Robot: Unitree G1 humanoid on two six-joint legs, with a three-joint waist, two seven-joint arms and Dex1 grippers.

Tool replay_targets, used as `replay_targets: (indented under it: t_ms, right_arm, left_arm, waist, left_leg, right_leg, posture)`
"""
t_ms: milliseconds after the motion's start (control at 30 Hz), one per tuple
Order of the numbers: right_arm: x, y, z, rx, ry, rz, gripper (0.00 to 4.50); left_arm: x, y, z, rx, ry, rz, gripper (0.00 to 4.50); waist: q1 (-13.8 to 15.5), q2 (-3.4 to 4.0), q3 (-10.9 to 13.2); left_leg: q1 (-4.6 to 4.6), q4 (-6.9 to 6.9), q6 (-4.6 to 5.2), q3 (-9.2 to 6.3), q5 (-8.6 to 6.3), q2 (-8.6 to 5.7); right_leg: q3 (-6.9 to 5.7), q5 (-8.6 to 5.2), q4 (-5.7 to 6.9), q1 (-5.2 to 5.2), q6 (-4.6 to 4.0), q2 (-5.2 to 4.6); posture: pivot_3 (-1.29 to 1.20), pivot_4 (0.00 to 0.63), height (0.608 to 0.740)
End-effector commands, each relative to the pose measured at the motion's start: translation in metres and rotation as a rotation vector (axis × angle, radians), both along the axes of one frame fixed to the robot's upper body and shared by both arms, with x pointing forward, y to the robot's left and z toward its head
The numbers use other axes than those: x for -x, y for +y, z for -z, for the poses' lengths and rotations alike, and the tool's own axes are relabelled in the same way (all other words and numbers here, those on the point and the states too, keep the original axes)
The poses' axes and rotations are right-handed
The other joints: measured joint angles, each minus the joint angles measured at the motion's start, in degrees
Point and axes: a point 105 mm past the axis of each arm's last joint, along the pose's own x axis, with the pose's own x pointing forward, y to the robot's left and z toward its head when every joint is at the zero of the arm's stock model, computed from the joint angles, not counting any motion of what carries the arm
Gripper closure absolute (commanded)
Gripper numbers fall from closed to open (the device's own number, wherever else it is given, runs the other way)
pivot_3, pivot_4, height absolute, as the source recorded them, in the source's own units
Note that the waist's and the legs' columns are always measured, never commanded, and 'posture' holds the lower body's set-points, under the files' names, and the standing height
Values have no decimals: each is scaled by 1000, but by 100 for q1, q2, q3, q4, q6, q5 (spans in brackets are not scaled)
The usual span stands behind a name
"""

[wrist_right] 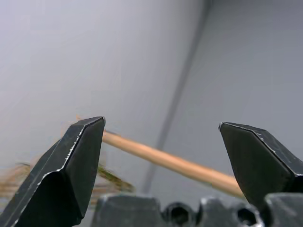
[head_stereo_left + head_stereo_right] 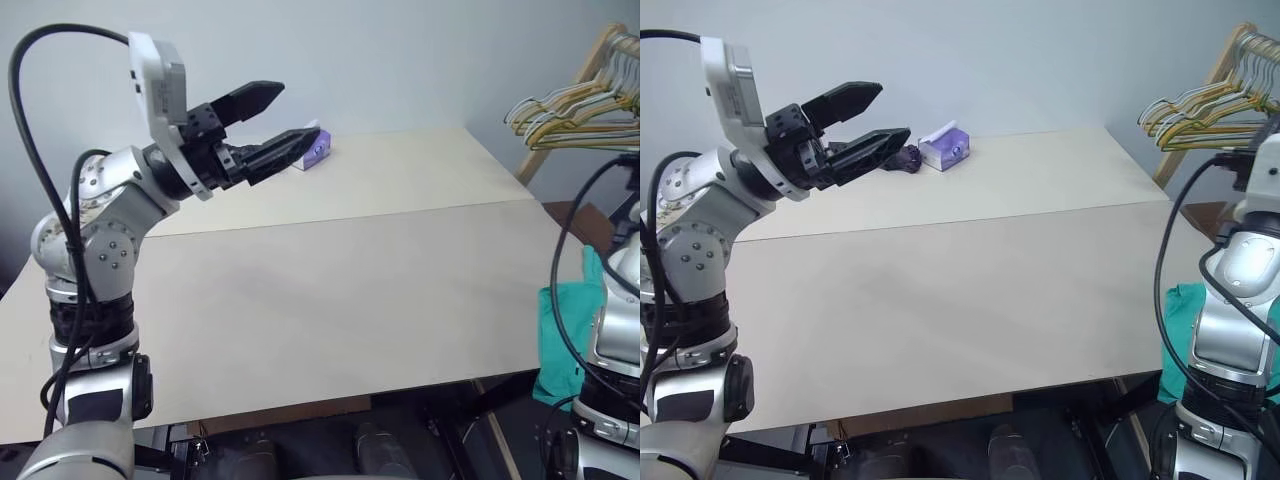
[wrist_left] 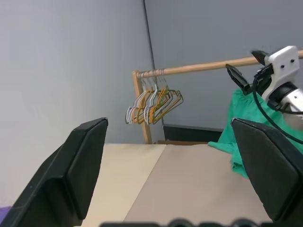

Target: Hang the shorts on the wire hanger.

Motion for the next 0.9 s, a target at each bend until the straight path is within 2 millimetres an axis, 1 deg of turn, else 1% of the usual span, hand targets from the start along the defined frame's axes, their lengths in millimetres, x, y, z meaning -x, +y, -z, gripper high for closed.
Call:
replay_targets:
  t_ms: [33, 133, 200, 233, 267, 333, 367, 433, 467, 533, 600, 700, 767, 900]
  right_arm:
    - [-8, 34, -14, 87, 39, -245, 68]
    - [-20, 59, -8, 134, 159, -438, 68]
    - [-29, 75, -2, 124, 247, -592, 68]
    - [-32, 81, 0, 145, 272, -634, 68]
    - [-36, 89, 4, 125, 314, -714, 68]
    - [-40, 104, 8, 131, 388, -848, 68]
    - [-42, 114, 11, 145, 439, -932, 68]
    - [-43, 125, 16, 161, 516, -1039, 68]
    - [-42, 130, 18, 176, 545, -1092, 68]
    - [-38, 146, 22, 223, 612, -1242, 68]
    - [-38, 155, 25, 228, 654, -1316, 68]
    - [-33, 164, 30, 274, 701, -1436, 68]
    - [-30, 169, 35, 294, 744, -1496, 68]
    - [-28, 175, 38, 304, 781, -1554, 68]
  left_arm:
    - [8, 6, -9, 3, -43, -23, 0]
    - [9, 10, -5, -17, -39, -44, 0]
    - [10, 13, -1, -33, -35, -60, 0]
    - [11, 14, 0, -41, -35, -67, 0]
    - [12, 16, 2, -48, -34, -75, 0]
    - [14, 18, 5, -63, -32, -88, 0]
    - [16, 21, 8, -86, -31, -102, 0]
    - [18, 24, 13, -121, -30, -119, 0]
    - [19, 25, 16, -140, -29, -125, 0]
    - [22, 30, 26, -193, -52, -159, 0]
    - [22, 35, 33, -228, -72, -196, 0]
    - [27, 41, 47, -297, -89, -214, 0]
    - [30, 46, 56, -346, -50, -220, 0]
    - [33, 52, 60, -355, 6, -222, 0]
  waist:
    - [25, -7, 6]
    - [85, -13, 16]
    - [126, -17, 29]
    - [146, -18, 35]
    - [172, -21, 38]
    - [241, -35, 51]
    - [261, -38, 59]
    - [342, -45, 75]
    - [399, -48, 85]
    - [469, -55, 92]
    - [551, -53, 101]
    - [658, -56, 105]
    - [741, -55, 106]
    - [861, -55, 109]
  left_leg:
    - [0, 0, 0, 1, 0, 0]
    - [0, 0, 1, 2, 0, 2]
    - [3, -4, 1, 3, -1, 2]
    - [3, -4, 1, 3, -1, 2]
    - [3, -4, 1, 4, -1, 2]
    - [3, -4, 1, 5, -1, 3]
    - [3, -4, 1, 5, -1, 3]
    - [2, -5, 1, 6, -1, 3]
    - [2, -6, 1, 6, -1, 3]
    - [1, -11, 1, 7, -1, 4]
    - [2, -22, 1, 11, -1, 4]
    - [-3, -30, 1, 13, -1, 8]
    - [-6, -37, 1, 13, -1, 11]
    - [-17, -43, 1, 12, -1, 12]
  right_leg:
    - [1, 0, -1, 0, 0, -1]
    - [1, 1, -1, -1, 1, 0]
    - [2, 1, -1, -1, 1, 0]
    - [2, 1, 0, -1, 1, 0]
    - [2, 1, -1, -1, 0, -1]
    - [2, 2, -2, -1, 0, -1]
    - [2, 2, -2, -1, 0, -1]
    - [1, 2, -3, -2, -1, -2]
    - [0, 2, -4, -2, 0, -2]
    - [-1, 2, -10, -4, -1, -2]
    - [-1, 3, -21, -4, -3, -4]
    - [-5, 5, -30, -10, -5, -3]
    - [-11, 6, -45, -10, -7, -2]
    - [-19, 8, -62, -14, -6, -6]
  posture:
    - [-39, 64, 740]
    - [-16, 64, 740]
    - [-2, 65, 740]
    - [7, 65, 740]
    - [19, 65, 740]
    - [38, 64, 740]
    - [51, 63, 740]
    - [61, 62, 740]
    - [61, 62, 740]
    - [87, 61, 740]
    - [106, 62, 740]
    - [116, 61, 740]
    - [133, 61, 740]
    - [148, 62, 740]
